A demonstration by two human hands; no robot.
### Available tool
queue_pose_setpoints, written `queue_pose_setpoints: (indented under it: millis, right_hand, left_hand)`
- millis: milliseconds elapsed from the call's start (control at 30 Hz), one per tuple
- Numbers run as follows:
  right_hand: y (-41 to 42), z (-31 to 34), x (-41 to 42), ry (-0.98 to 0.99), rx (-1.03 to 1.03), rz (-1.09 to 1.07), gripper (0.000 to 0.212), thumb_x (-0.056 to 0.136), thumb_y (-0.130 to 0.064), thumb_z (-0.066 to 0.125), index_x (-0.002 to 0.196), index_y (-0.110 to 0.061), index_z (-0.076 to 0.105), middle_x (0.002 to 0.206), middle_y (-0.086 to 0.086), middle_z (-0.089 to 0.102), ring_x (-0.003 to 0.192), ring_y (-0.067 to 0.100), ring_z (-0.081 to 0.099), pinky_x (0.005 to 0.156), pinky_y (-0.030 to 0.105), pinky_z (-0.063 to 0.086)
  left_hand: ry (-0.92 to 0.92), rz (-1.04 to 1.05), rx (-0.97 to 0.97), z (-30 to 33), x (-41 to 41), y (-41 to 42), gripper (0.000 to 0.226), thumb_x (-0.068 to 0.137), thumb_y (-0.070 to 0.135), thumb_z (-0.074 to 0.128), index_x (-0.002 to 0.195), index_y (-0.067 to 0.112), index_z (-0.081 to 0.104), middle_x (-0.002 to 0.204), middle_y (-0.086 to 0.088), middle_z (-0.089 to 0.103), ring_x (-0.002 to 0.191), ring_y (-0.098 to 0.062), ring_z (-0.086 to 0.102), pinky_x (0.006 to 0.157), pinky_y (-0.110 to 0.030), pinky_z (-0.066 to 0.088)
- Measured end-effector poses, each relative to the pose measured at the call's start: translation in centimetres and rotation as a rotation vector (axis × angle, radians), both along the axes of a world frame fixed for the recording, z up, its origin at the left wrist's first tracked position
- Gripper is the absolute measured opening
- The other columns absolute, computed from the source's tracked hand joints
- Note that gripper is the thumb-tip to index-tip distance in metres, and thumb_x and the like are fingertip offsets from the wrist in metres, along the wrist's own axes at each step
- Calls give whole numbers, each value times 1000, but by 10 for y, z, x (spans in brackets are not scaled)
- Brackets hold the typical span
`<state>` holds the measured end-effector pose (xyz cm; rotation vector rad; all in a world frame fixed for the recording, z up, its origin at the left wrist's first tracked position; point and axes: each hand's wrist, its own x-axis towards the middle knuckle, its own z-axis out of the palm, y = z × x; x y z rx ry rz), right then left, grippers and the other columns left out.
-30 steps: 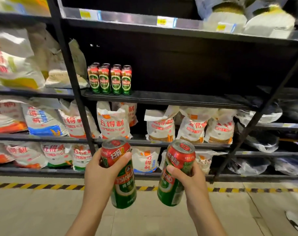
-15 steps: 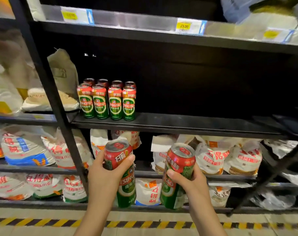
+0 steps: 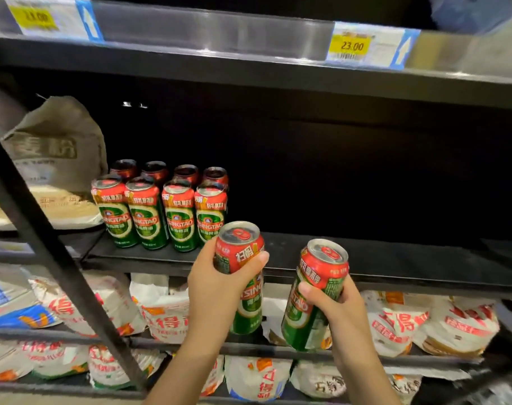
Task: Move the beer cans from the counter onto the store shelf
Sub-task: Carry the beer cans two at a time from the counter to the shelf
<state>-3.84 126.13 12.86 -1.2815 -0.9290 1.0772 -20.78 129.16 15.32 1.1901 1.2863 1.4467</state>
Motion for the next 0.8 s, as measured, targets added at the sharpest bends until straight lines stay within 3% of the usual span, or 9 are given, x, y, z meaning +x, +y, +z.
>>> queue_pose_setpoints:
  millis: [100, 333, 533, 600, 667, 800]
  right_hand:
    - [40, 6, 15, -33, 32, 48, 58, 54, -33, 88, 106, -33, 64, 98, -6, 72, 93, 11, 68, 88, 40, 52]
    - [125, 7, 42, -103, 76, 118, 60, 56, -35, 77, 114, -30, 61, 101, -8, 72, 95, 9, 67, 84, 34, 52]
    - [181, -8, 49, -110, 54, 127, 65, 54, -33, 84, 113, -18, 61, 104, 1, 72, 97, 18, 68, 88, 42, 54]
    - [195, -11, 49, -81, 35, 130, 72, 49, -37, 90, 111, -13, 62, 100, 4, 73, 94, 20, 69, 89, 45, 54]
    - [206, -14, 48, -34, 25, 131, 74, 45, -39, 85, 110, -11, 64, 97, 6, 74, 91, 22, 70, 87, 45, 54]
    - [221, -18, 46, 7, 51, 138, 69, 49, -22, 89, 113, -18, 61, 101, 4, 73, 94, 22, 69, 80, 34, 54]
  left_hand:
    - [-14, 22, 14, 5, 17, 36, 63, 54, 49, 76, 112, 30, 61, 101, 11, 68, 91, -3, 65, 74, -22, 53]
    - [10, 92, 74, -4, 52, 116, 59, 65, 39, 80, 119, 29, 57, 107, 11, 65, 96, -2, 63, 77, -19, 54]
    - [19, 127, 77, -14, 67, 165, 49, 65, 41, 81, 105, 24, 59, 98, 6, 67, 91, -8, 65, 78, -26, 54]
    - [1, 138, 73, -17, 71, 177, 49, 66, 37, 81, 106, 21, 57, 97, 3, 65, 91, -9, 64, 76, -23, 52]
    - [8, 148, 95, -19, 75, 187, 56, 67, 34, 81, 114, 20, 54, 101, 4, 64, 93, -8, 63, 78, -20, 50]
    - [17, 159, 143, -23, 77, 204, 58, 68, 27, 81, 117, 22, 50, 107, 7, 62, 97, 0, 58, 82, -13, 46]
